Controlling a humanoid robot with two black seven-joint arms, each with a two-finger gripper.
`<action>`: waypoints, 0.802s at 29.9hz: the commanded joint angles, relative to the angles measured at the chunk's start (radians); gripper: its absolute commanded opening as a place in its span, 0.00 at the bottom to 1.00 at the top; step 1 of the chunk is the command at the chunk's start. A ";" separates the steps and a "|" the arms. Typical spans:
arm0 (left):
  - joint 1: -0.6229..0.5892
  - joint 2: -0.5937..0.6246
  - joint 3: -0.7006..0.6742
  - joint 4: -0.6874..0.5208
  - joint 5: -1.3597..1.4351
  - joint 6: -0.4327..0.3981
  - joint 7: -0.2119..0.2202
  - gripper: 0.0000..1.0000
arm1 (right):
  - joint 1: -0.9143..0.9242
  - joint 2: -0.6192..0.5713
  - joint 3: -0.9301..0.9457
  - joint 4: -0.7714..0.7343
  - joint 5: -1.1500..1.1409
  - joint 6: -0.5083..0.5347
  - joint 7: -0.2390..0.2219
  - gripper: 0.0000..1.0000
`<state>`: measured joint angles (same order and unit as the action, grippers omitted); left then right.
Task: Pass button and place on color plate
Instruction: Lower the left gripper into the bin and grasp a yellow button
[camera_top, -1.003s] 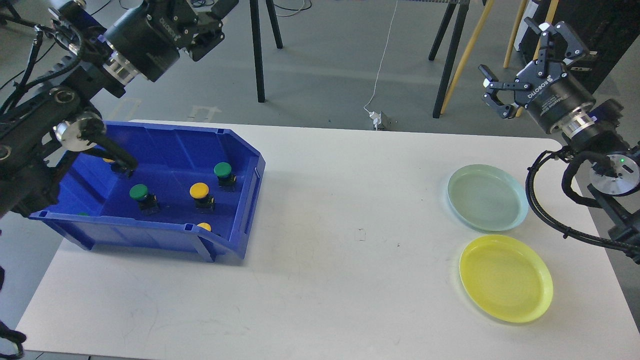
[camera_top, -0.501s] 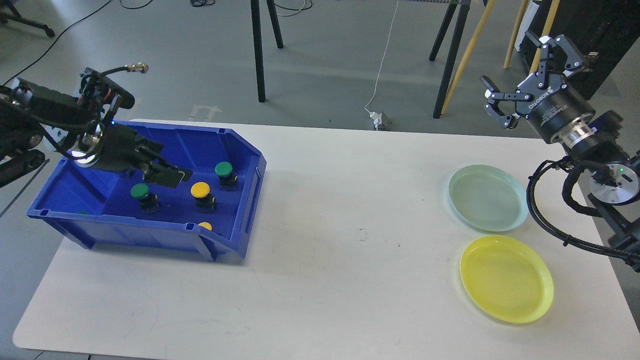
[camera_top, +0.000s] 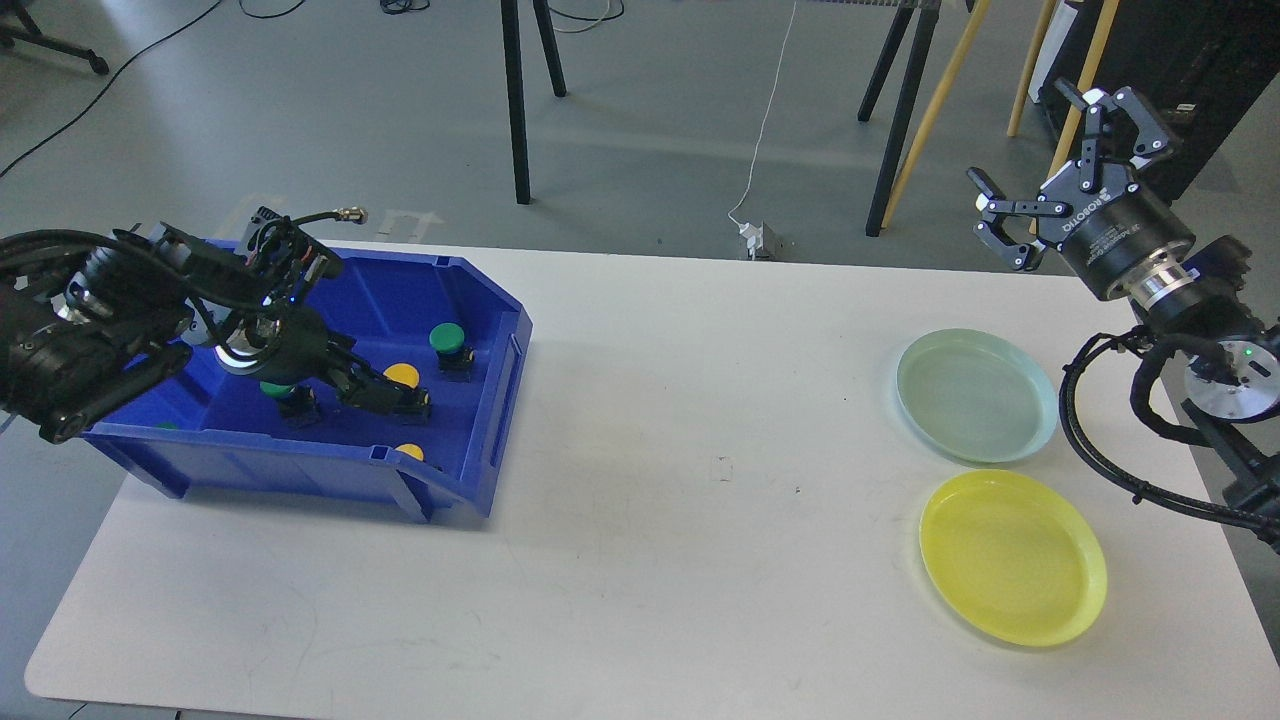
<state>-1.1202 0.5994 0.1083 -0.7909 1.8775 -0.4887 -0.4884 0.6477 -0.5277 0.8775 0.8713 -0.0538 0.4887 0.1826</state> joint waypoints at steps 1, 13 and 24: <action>0.019 -0.032 -0.002 0.041 -0.006 0.000 0.000 0.99 | -0.003 0.002 0.000 0.000 0.000 0.000 0.000 1.00; 0.046 -0.145 0.002 0.173 -0.058 0.000 0.000 0.97 | -0.033 -0.002 0.014 0.005 0.000 0.000 0.000 1.00; 0.060 -0.142 0.001 0.173 -0.060 0.000 0.000 0.60 | -0.056 -0.002 0.028 0.005 0.000 0.000 0.000 1.00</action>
<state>-1.0607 0.4570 0.1118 -0.6181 1.8197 -0.4887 -0.4885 0.5944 -0.5294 0.9049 0.8760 -0.0535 0.4887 0.1826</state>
